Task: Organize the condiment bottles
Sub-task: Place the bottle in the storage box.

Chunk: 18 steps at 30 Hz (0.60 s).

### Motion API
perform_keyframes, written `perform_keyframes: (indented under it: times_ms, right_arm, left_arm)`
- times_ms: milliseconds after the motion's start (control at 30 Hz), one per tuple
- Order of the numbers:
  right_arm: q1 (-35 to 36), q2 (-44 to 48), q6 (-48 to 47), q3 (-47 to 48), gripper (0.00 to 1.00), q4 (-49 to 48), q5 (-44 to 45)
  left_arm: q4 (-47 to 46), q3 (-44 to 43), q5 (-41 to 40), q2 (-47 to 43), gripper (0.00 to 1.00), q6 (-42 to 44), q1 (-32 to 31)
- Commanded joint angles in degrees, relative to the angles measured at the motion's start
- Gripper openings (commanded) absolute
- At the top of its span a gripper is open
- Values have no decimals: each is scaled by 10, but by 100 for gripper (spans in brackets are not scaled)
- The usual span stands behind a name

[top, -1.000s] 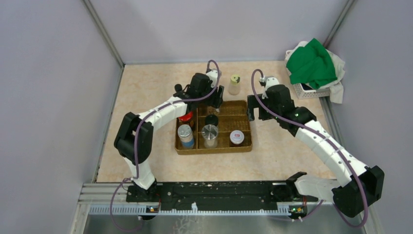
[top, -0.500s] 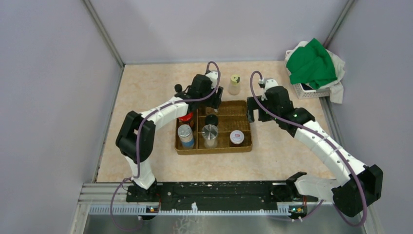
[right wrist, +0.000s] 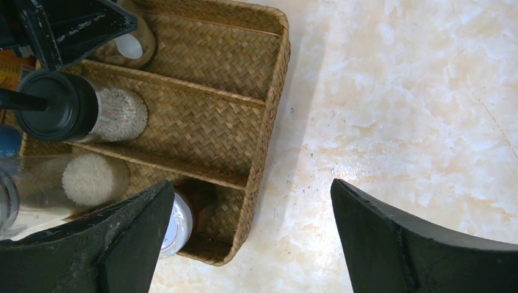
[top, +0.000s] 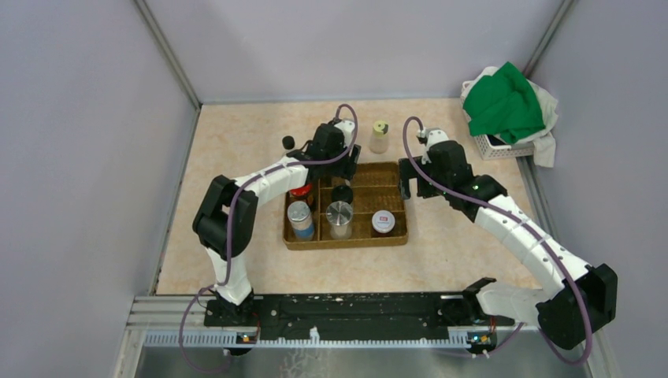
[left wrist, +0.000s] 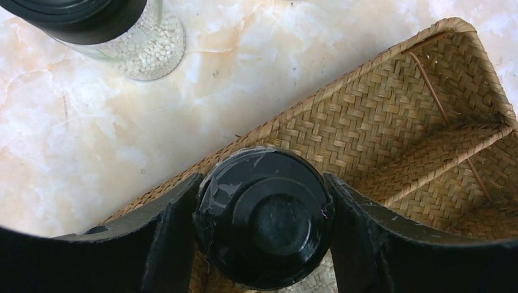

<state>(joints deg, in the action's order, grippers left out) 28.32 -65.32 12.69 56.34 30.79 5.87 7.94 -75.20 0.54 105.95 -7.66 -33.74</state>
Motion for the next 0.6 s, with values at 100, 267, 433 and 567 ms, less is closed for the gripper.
perform_keyframes:
  times_ms: [100,267,433,567]
  right_arm:
    - [-1,-2,5,-1,98,-23,-8]
    - [-1,-2,7,-3,98,-25,-14]
    - [-1,0,10,-5,98,-26,-17]
    - [-1,0,11,-5,98,-27,-19]
  left_arm:
    - [31,-41,3,2,75,-14,-1]
    - [67,-60,9,2,82,-15,-1]
    - [76,-64,6,-13,86,-11,-1]
    - [90,-81,-10,-23,87,-6,-1]
